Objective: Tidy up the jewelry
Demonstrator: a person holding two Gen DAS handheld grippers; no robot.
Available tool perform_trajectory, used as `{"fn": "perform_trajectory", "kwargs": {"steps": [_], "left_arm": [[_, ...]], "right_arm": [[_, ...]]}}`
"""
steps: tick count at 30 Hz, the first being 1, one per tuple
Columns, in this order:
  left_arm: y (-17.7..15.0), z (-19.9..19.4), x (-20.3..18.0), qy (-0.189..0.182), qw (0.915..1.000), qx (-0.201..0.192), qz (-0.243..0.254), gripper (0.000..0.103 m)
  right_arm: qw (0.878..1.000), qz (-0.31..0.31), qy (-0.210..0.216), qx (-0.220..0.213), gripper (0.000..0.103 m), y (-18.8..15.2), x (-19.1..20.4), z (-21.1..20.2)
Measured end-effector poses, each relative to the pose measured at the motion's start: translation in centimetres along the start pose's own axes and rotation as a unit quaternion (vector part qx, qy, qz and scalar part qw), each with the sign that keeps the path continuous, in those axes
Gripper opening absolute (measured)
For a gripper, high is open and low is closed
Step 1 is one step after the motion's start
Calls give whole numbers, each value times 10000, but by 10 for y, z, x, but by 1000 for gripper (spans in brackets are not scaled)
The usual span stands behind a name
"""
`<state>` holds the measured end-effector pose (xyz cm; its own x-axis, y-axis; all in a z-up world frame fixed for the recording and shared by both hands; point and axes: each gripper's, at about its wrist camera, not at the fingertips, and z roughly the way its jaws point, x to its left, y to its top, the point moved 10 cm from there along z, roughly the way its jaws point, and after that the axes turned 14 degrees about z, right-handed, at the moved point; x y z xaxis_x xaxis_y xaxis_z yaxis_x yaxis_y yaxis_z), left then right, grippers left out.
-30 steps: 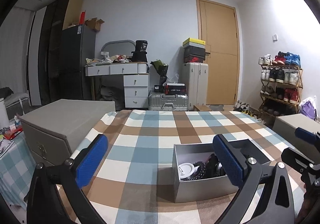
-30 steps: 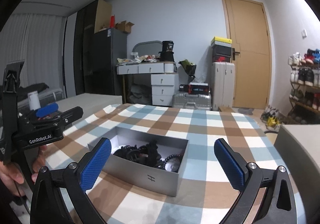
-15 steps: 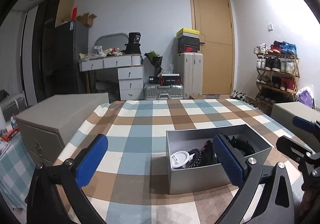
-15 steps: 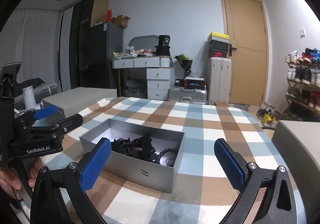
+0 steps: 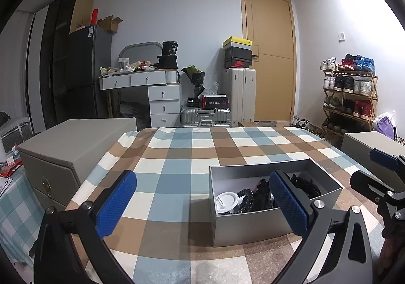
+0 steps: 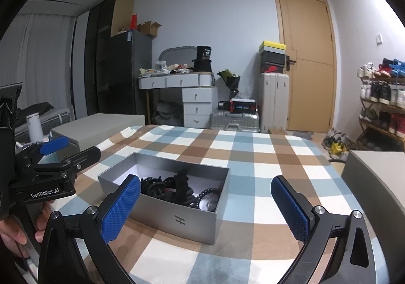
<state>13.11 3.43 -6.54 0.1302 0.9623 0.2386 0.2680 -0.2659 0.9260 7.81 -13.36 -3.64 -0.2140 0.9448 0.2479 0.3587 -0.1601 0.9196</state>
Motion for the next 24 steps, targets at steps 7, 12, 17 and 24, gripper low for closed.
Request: {"fn": "perform_trajectory", "kwargs": {"steps": [7,12,17,24], "left_arm": [[0,0,1,0,10000,0,-1,102],[0,0,0,1,10000,1,-3,102],[0,0,0,-1,10000,3,0,102],[0,0,-1,-23,10000,-2,5,102]], "right_arm": [[10000,19,-11,-22,103,0,-1,-1],[10000,22,-17,-20,103,1,-1,-1],[10000,23,-16,-21,103,1,-1,-1],[10000,22,-15,-20,103,1,-1,-1]]}}
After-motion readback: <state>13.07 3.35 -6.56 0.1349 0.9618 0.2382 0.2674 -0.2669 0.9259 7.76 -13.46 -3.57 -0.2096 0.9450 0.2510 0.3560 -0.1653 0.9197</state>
